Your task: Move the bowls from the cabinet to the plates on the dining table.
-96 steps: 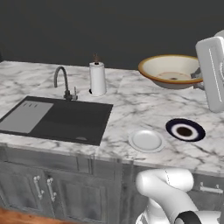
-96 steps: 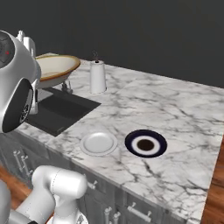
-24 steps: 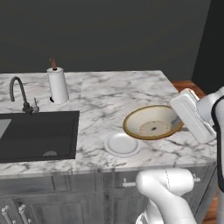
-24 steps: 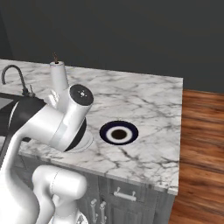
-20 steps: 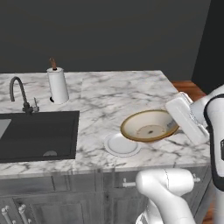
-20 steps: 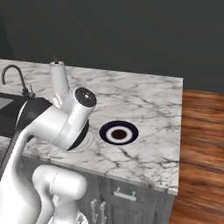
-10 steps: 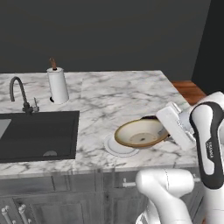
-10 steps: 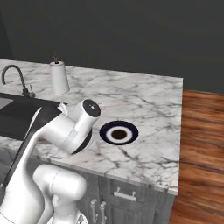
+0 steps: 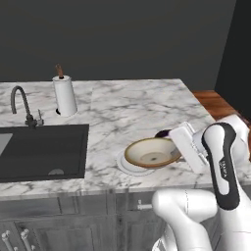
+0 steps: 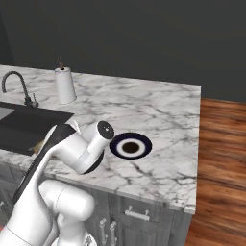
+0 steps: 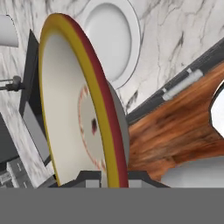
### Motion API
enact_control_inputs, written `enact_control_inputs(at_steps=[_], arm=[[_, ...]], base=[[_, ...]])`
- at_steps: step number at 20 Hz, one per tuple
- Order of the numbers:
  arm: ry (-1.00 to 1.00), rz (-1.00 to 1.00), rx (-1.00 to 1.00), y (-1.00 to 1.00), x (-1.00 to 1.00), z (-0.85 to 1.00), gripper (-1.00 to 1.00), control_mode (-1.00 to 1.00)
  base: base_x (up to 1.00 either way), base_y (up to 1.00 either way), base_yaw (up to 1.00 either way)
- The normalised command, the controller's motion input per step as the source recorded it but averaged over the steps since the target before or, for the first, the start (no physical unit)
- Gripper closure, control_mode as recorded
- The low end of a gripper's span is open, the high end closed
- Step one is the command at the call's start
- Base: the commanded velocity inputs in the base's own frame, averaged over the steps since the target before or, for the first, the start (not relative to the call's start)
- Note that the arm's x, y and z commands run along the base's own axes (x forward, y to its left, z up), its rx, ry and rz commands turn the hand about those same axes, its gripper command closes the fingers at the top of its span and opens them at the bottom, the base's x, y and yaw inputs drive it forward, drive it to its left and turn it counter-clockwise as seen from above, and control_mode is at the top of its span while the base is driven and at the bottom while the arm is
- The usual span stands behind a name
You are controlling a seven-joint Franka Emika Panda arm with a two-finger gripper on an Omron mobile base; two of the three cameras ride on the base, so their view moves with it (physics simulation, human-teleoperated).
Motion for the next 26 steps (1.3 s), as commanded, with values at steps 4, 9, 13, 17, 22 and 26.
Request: enact_control_inputs(at_steps=[4,9,13,17,22,26], arm=[[0.03,0.0,0.04,0.0,0.37,-0.27,1.0,-1.0],[0.03,0.0,0.04,0.0,0.37,-0.27,1.0,-1.0],[0.0,0.01,-0.02,0.02,0.29,-0.27,1.0,-1.0],[-0.01,0.01,-0.07,0.04,0.28,-0.21,1.0,-1.0],[-0.03,0.01,-0.03,0.01,0.29,-0.2,1.0,-1.0],[-0.03,0.0,0.0,0.0,0.29,-0.23,1.0,-1.0]], base=[[0.0,0.0,0.0],[0.0,0.0,0.0],[0.0,0.0,0.0],[0.0,0.0,0.0],[0.0,0.0,0.0],[0.0,0.0,0.0]])
